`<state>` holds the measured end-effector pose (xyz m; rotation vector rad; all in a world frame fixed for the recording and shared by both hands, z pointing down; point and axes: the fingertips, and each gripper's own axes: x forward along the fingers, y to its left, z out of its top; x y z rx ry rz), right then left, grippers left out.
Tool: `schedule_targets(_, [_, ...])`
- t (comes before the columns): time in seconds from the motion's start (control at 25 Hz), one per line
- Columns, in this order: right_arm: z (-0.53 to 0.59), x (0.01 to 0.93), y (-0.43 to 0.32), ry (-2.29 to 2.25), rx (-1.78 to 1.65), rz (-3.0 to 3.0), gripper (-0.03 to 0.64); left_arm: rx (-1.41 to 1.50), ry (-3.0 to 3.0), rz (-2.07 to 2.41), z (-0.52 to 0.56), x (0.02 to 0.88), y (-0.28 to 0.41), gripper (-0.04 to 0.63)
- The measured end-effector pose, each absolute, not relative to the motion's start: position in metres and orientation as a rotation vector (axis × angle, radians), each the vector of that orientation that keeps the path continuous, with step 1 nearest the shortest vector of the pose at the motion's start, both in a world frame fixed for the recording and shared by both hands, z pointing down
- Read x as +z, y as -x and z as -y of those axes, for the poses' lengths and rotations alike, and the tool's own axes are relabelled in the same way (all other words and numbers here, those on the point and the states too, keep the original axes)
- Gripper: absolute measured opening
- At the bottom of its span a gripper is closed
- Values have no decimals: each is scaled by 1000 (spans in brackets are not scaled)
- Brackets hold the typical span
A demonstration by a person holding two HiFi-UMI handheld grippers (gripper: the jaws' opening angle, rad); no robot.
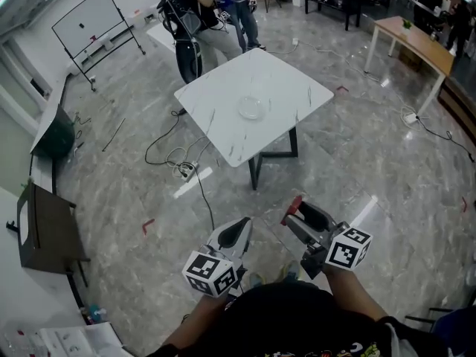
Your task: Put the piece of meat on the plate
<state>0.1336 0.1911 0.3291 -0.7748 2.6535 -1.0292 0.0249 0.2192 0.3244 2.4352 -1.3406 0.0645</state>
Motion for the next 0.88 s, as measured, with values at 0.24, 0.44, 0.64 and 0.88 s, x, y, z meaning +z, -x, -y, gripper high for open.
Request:
schedule_targets(0.24, [-177, 342, -167, 738, -1030, -2707, 288, 53, -2415, 1376, -204, 334, -63, 0])
schedule_targets(0.44, [-166, 356, -182, 685, -1017, -2777, 288, 42, -2376, 1425, -201, 348, -81, 0])
schedule_targets(0.64, [-154, 355, -185, 656, -987, -2809, 288, 68, -2351, 1460, -204, 353, -88, 0])
schedule_targets(0.88, [-141, 353, -183, 634, -956, -2828, 288, 79, -2368, 1473, -193, 355, -91, 0])
